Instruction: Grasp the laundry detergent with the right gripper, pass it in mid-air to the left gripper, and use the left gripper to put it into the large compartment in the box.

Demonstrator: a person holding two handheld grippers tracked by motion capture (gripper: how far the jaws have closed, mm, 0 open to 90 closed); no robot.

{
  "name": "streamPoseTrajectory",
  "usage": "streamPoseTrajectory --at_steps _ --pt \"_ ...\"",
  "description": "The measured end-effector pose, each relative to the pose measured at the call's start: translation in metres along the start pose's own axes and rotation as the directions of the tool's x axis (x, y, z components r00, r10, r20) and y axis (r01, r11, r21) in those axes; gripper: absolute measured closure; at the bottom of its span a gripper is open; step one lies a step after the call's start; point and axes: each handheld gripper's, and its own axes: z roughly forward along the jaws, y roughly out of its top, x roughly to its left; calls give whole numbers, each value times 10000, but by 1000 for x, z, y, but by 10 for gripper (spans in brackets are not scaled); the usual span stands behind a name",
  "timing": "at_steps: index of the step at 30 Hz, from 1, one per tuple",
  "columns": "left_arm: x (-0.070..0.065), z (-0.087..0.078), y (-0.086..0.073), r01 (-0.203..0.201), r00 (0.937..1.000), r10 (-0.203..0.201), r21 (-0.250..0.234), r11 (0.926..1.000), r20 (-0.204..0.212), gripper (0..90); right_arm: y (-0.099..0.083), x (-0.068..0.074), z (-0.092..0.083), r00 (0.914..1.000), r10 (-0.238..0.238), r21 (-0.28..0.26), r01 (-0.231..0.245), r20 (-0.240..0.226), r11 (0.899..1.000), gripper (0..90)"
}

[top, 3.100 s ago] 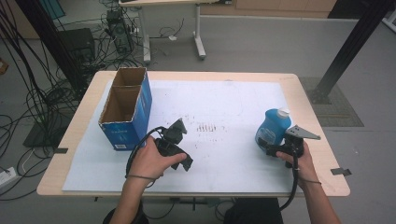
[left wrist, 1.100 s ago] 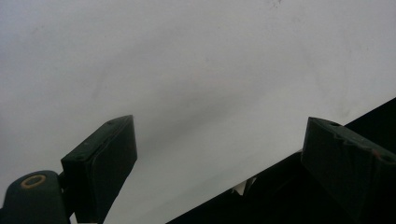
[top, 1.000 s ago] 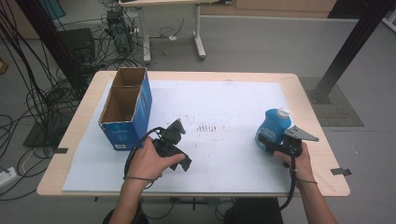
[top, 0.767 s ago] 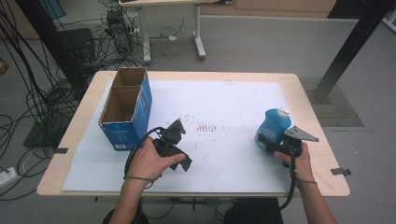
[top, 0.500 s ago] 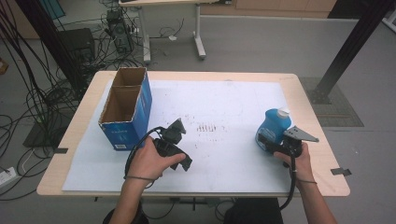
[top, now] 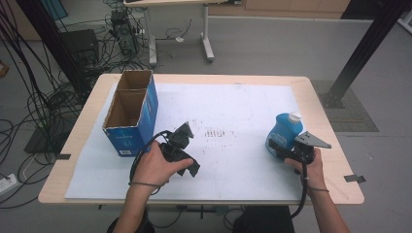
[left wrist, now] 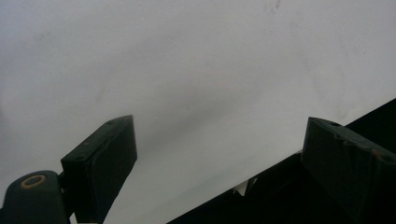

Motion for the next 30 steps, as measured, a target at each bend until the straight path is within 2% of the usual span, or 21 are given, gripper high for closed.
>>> streamPoseTrajectory --at_steps 30 --pt "1 1 -1 18 10000 -18 3 10000 28 109 -1 1 0 9999 -112 -69 112 35 9999 401"
